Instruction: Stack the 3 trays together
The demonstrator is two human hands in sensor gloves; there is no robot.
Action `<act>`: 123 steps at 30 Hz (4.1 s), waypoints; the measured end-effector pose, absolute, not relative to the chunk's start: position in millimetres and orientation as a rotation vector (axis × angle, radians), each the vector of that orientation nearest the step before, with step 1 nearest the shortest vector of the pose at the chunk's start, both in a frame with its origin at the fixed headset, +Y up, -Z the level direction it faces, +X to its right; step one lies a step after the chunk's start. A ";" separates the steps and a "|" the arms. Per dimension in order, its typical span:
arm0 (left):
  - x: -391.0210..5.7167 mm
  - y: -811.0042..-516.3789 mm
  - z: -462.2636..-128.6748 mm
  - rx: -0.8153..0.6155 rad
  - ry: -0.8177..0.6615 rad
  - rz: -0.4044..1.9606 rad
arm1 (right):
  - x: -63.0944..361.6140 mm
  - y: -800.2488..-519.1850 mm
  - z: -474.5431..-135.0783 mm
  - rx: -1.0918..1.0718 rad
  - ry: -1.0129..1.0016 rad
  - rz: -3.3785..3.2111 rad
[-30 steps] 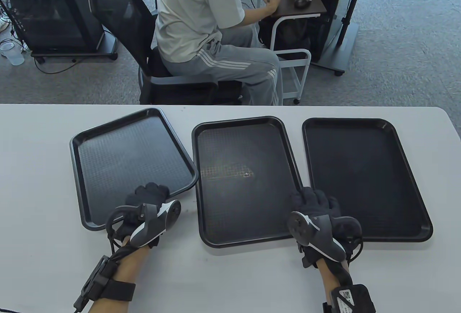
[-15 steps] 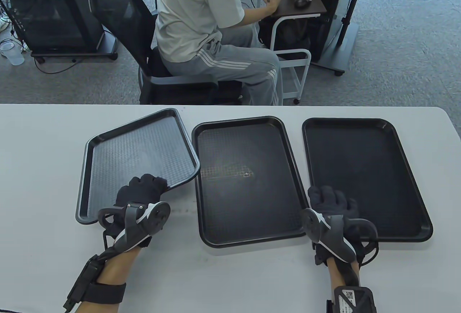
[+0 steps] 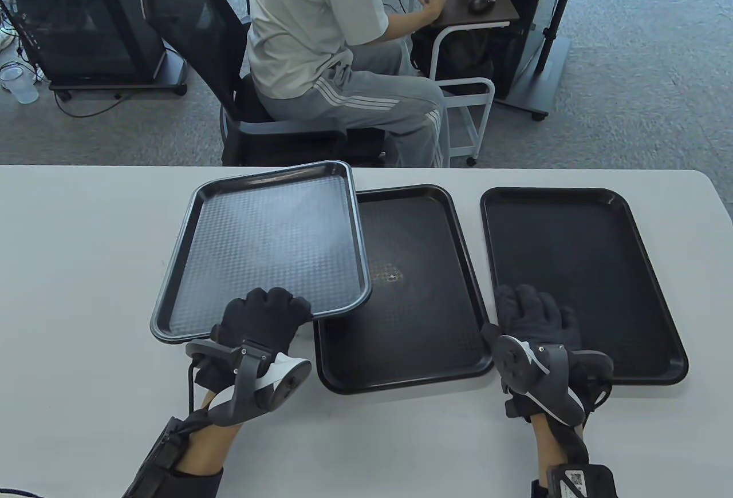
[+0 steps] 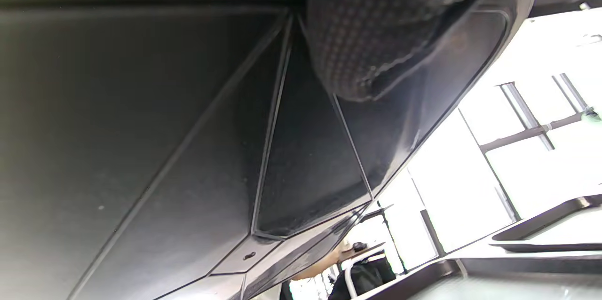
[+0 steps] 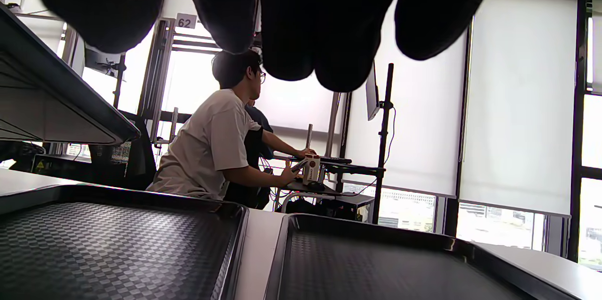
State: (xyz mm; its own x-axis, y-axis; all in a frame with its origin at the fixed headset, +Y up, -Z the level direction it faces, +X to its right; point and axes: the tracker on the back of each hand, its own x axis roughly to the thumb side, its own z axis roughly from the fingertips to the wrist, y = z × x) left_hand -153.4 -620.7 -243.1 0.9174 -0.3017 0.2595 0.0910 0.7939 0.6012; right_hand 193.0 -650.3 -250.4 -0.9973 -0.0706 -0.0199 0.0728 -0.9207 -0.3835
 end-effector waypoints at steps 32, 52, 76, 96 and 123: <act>0.4 -705.9 -245.0 0.203 -0.515 -0.275 | 203.0 -647.0 -248.1 0.106 0.552 -3.045; 7.8 -732.2 -239.0 0.020 -0.636 -0.286 | 201.8 -655.2 -253.1 0.109 0.423 -3.061; -1.8 -732.8 -240.1 0.120 -0.626 -0.318 | 204.6 -660.4 -255.9 0.111 0.380 -3.083; 4.3 -744.6 -240.8 0.116 -0.698 -0.275 | 202.5 -667.5 -260.5 0.088 0.331 -3.078; -179.7 -643.2 -251.4 0.192 -0.357 -0.041 | 204.8 -667.8 -259.1 0.094 0.270 -3.078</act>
State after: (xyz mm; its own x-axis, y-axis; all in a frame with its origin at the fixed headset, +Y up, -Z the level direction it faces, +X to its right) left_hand -179.7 -643.2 -251.4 0.9362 -0.0741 0.3435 0.0064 0.9810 0.1939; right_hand 204.8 -667.8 -259.1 -0.9969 -0.0444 -0.0651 0.0550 -0.9835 -0.1722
